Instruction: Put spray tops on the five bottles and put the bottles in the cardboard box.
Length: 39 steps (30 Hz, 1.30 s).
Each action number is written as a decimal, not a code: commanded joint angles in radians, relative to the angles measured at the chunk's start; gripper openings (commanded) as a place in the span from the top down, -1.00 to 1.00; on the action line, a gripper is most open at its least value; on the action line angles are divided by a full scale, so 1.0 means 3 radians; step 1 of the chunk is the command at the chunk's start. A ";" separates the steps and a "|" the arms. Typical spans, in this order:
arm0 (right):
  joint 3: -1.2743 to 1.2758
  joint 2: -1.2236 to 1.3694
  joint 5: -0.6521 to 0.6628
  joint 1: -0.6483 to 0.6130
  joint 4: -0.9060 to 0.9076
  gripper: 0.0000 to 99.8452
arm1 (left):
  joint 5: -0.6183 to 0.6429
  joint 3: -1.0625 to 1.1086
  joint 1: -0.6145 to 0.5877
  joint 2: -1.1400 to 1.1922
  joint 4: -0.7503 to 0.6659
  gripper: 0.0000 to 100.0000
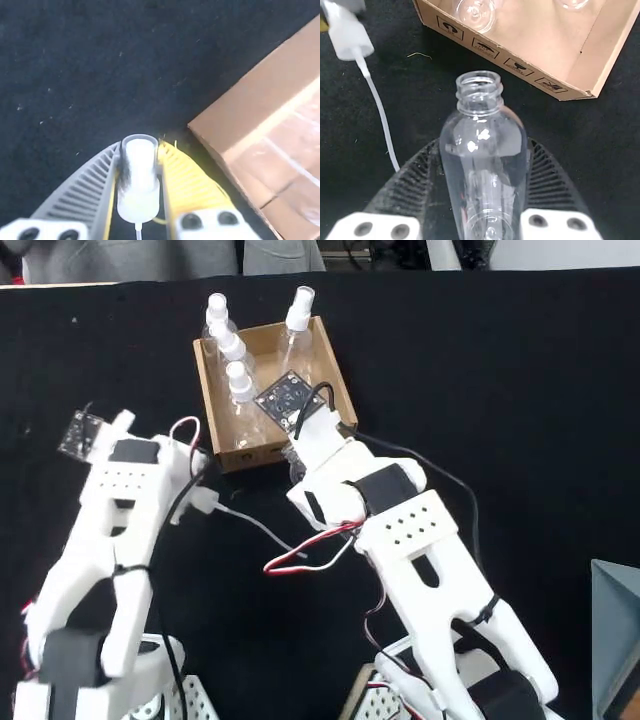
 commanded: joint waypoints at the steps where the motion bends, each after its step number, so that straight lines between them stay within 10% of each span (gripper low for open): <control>1: -0.0013 -0.0187 0.0036 0.0082 -0.0077 0.72 | -0.0066 0.0028 -0.0084 -0.0389 -0.0046 0.94; 39: 0.0146 -0.0202 0.0036 -0.0051 -0.0317 0.72 | -0.0041 0.1332 -0.0831 -0.2936 -0.0788 0.94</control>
